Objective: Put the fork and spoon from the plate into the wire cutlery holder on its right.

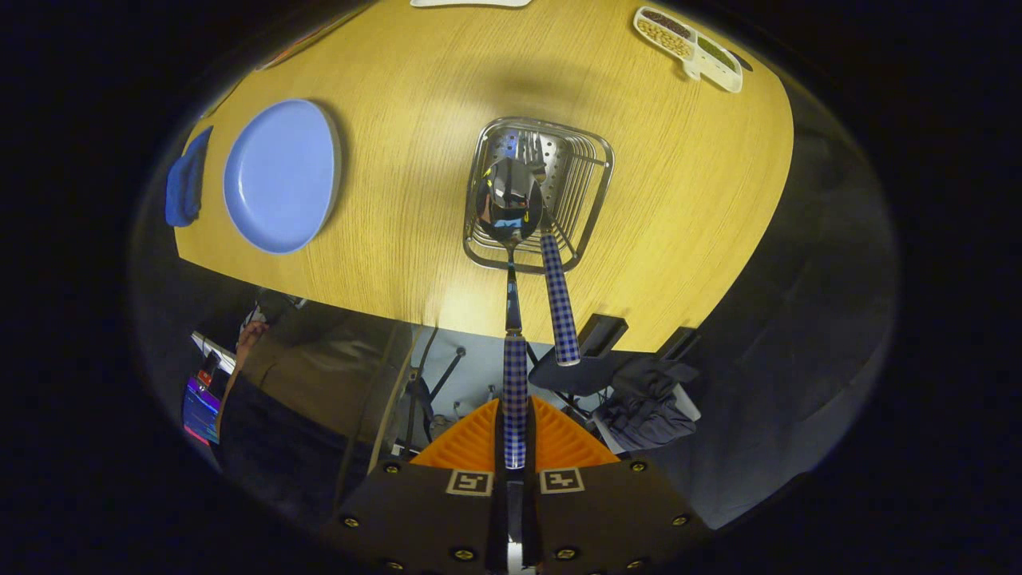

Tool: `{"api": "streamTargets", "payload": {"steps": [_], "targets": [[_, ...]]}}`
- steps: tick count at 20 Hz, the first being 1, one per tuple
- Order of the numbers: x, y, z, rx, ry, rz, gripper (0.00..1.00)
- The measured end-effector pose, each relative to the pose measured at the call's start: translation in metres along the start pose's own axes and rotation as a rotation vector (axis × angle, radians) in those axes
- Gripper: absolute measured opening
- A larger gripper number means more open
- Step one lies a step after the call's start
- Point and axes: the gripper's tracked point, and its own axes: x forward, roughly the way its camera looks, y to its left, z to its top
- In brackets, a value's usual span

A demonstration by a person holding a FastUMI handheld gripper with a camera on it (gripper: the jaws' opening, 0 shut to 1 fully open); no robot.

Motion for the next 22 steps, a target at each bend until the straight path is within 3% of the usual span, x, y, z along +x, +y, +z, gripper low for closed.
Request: {"api": "streamTargets", "payload": {"steps": [7, 22], "targets": [[0.011, 0.003, 0.027, 0.046, 0.049, 0.045, 0.07], [0.002, 0.001, 0.052, 0.001, 0.035, -0.005, 0.12]]}}
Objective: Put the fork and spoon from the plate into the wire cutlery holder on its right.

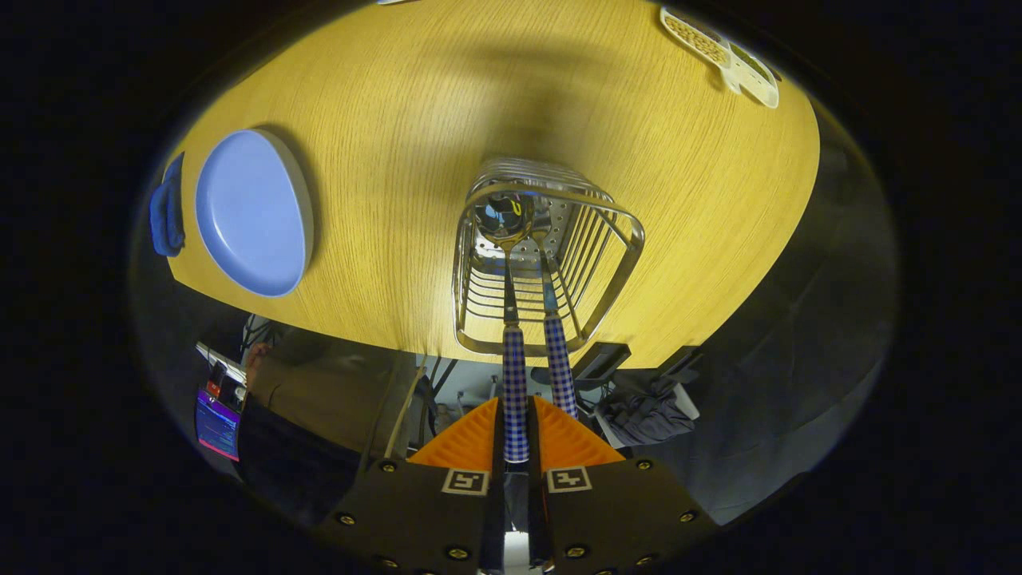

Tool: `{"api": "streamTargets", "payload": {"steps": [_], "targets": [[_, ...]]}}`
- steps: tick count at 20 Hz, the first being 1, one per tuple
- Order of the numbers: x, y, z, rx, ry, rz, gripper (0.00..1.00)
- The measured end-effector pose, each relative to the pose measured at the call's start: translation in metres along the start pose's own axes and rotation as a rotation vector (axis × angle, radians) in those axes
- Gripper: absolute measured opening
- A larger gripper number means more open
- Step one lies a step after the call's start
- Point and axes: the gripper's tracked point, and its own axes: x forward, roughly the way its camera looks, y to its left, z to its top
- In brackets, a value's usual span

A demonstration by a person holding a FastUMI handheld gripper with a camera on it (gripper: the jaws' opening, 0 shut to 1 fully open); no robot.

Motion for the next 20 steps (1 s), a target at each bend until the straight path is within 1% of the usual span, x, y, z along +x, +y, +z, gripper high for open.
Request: {"api": "streamTargets", "payload": {"steps": [8, 9, 10, 14, 17, 20], "targets": [[-0.020, -0.007, -0.006, -0.007, -0.134, -0.016, 0.12], [-0.021, -0.009, -0.005, -0.002, -0.149, -0.016, 0.24], [-0.023, -0.009, -0.005, 0.005, -0.169, -0.014, 0.28], [-0.037, -0.011, -0.005, 0.025, -0.282, -0.009, 0.28], [-0.057, -0.001, -0.005, 0.027, -0.442, -0.006, 0.28], [-0.081, 0.024, -0.013, 0.024, -0.665, -0.006, 0.28]]}}
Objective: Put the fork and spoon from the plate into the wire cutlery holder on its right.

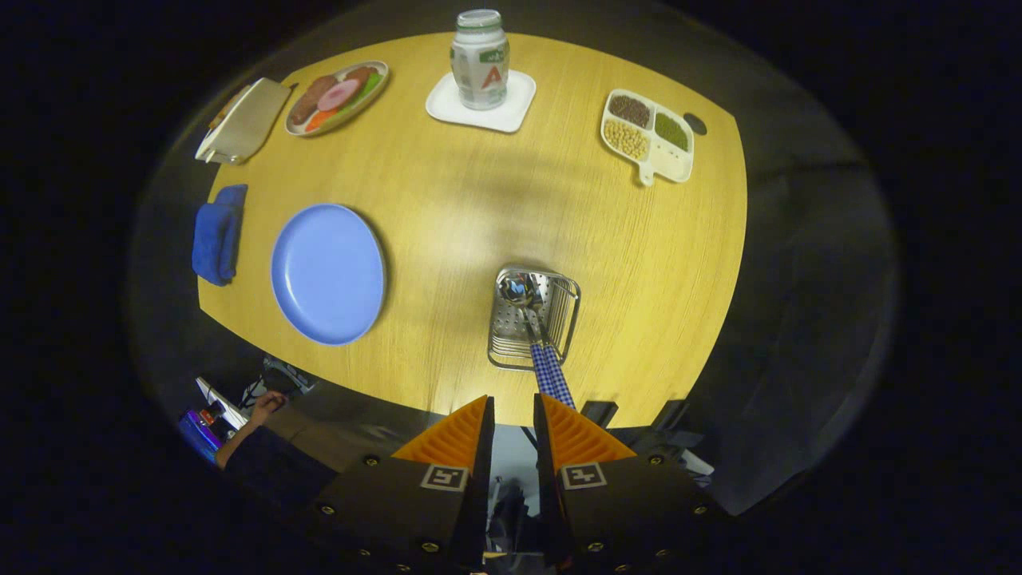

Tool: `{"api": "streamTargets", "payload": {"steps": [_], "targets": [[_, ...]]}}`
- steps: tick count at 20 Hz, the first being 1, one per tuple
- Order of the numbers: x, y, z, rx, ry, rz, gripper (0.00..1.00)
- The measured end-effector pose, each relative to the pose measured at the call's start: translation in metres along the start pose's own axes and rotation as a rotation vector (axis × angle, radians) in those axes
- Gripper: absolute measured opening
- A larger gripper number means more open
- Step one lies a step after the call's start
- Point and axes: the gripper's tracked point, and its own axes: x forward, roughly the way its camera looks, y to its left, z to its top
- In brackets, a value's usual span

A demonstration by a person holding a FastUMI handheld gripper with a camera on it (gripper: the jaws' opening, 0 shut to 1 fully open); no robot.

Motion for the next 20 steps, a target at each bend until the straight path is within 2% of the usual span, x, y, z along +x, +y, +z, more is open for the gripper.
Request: {"api": "streamTargets", "payload": {"steps": [3, 6, 11, 13, 15, 20], "targets": [[-0.042, 0.039, 0.030, 0.029, -0.378, 0.036, 0.28], [-0.110, 0.059, 0.047, 0.087, -0.810, -0.010, 0.28], [-0.199, 0.094, 0.024, 0.168, -1.254, -0.047, 0.28], [-0.227, 0.105, 0.009, 0.165, -1.382, -0.092, 0.28], [-0.245, 0.125, -0.003, 0.158, -1.460, -0.097, 0.28], [-0.259, 0.152, -0.008, 0.112, -1.561, -0.172, 0.28]]}}
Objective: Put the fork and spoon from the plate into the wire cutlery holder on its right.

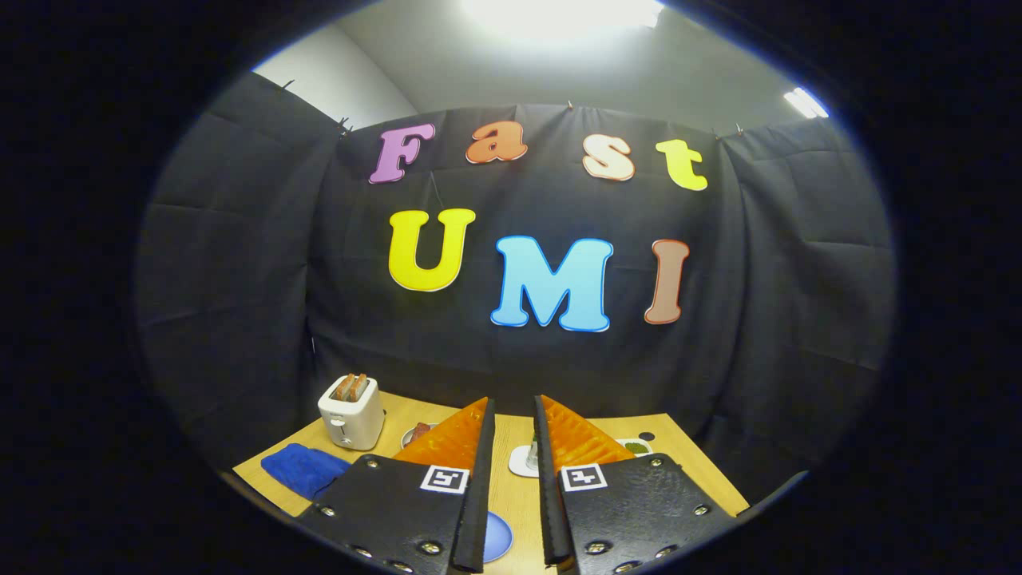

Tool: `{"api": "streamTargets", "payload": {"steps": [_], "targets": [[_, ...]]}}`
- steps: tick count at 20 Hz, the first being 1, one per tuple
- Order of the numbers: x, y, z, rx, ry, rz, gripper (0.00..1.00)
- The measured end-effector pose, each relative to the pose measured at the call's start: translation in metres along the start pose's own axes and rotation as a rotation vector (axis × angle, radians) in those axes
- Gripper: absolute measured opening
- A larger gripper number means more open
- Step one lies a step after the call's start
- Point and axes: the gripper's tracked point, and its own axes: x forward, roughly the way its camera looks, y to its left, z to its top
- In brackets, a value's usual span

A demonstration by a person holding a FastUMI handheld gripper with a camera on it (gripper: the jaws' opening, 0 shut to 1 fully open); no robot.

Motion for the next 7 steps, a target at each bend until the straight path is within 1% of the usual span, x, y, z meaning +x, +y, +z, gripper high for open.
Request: {"api": "streamTargets", "payload": {"steps": [1, 2, 3, 6, 7], "targets": [[-0.007, 0.000, 0.003, -0.022, -0.006, -0.026, 0.28], [-0.005, 0.002, 0.001, -0.038, -0.015, -0.034, 0.35], [-0.005, 0.006, -0.001, -0.049, -0.009, -0.033, 0.51], [0.004, 0.034, -0.012, -0.024, 0.012, -0.016, 0.98], [0.007, 0.042, -0.011, -0.036, -0.004, 0.000, 0.99]]}}
